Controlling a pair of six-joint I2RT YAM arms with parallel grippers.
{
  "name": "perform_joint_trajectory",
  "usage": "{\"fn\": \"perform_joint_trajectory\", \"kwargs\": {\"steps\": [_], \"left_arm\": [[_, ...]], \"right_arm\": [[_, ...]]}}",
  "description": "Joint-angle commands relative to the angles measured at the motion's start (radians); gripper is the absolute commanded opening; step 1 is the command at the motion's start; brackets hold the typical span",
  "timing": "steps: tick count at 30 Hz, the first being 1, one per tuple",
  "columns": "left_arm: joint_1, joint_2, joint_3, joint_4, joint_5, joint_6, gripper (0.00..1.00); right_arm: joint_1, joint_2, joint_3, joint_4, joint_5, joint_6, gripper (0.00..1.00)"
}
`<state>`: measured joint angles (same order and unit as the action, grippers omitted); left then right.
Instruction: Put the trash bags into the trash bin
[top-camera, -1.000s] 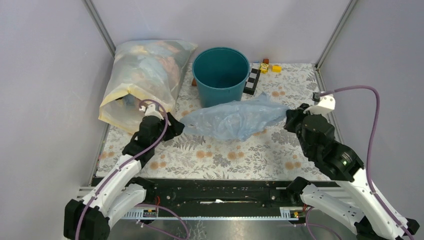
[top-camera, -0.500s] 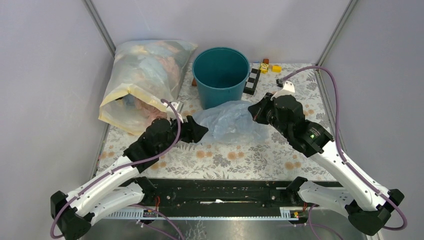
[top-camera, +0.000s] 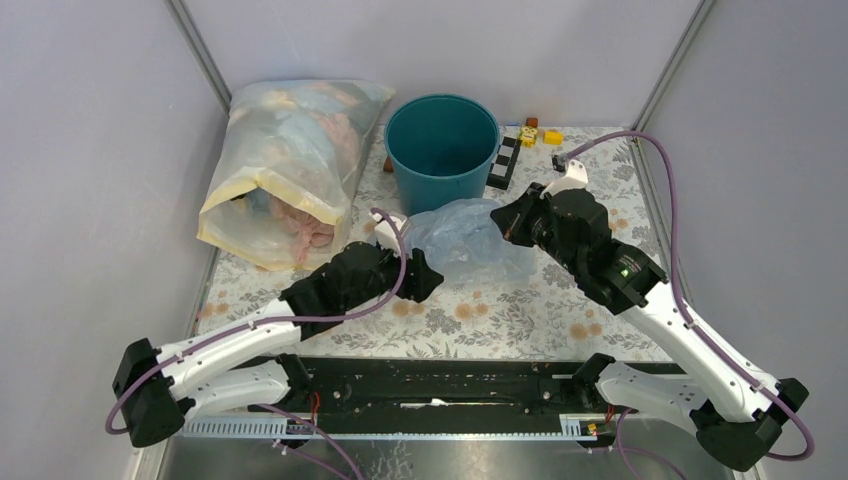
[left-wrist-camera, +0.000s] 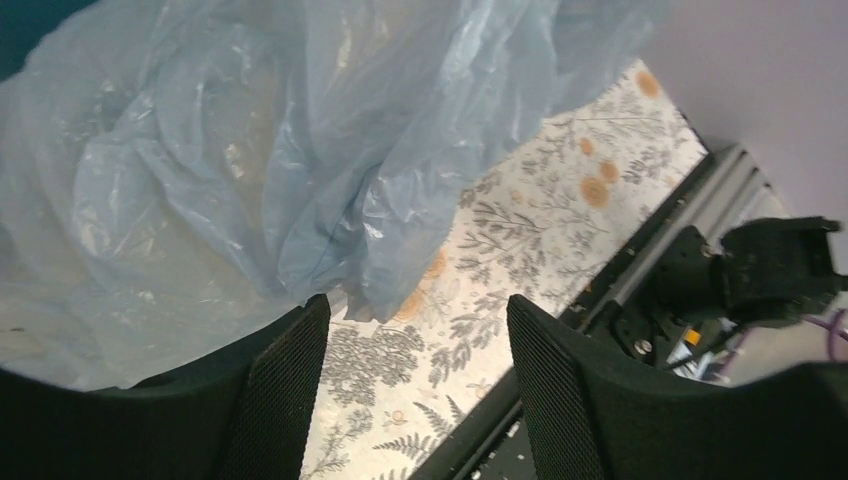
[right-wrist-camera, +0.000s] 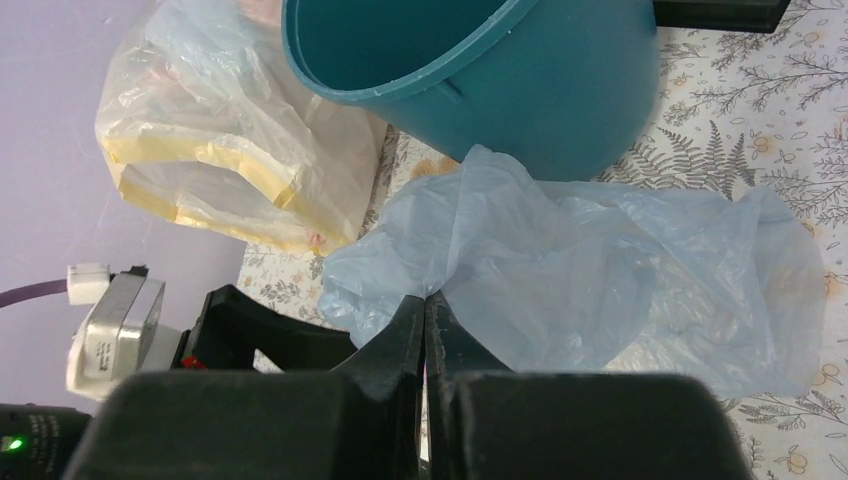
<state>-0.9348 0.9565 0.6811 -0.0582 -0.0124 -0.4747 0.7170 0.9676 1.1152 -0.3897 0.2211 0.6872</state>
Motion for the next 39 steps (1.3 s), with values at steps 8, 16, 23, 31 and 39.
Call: {"fn": "perform_joint_trajectory", "kwargs": {"steps": [8, 16, 23, 31, 39], "left_arm": [[-0.006, 0.093, 0.080, 0.094, -0.188, 0.018, 0.60], [-0.006, 0.075, 0.100, 0.205, -0.274, 0.076, 0.11], [-0.005, 0.042, 0.205, 0.010, -0.402, 0.125, 0.00], [0.037, 0.062, 0.348, -0.177, -0.225, 0.055, 0.00], [0.043, 0.143, 0.461, -0.231, -0.097, -0.029, 0.00]], "right_arm": [[-0.001, -0.042, -0.012, 0.054, -0.047, 0.016, 0.00], [-0.002, -0.096, -0.067, 0.051, -0.016, 0.028, 0.00], [-0.001, -0.134, -0.027, -0.062, 0.169, -0.030, 0.00], [-0.002, -0.137, -0.047, -0.089, 0.254, -0.256, 0.63], [-0.002, -0.184, -0.157, 0.016, -0.007, -0.369, 0.85]]}}
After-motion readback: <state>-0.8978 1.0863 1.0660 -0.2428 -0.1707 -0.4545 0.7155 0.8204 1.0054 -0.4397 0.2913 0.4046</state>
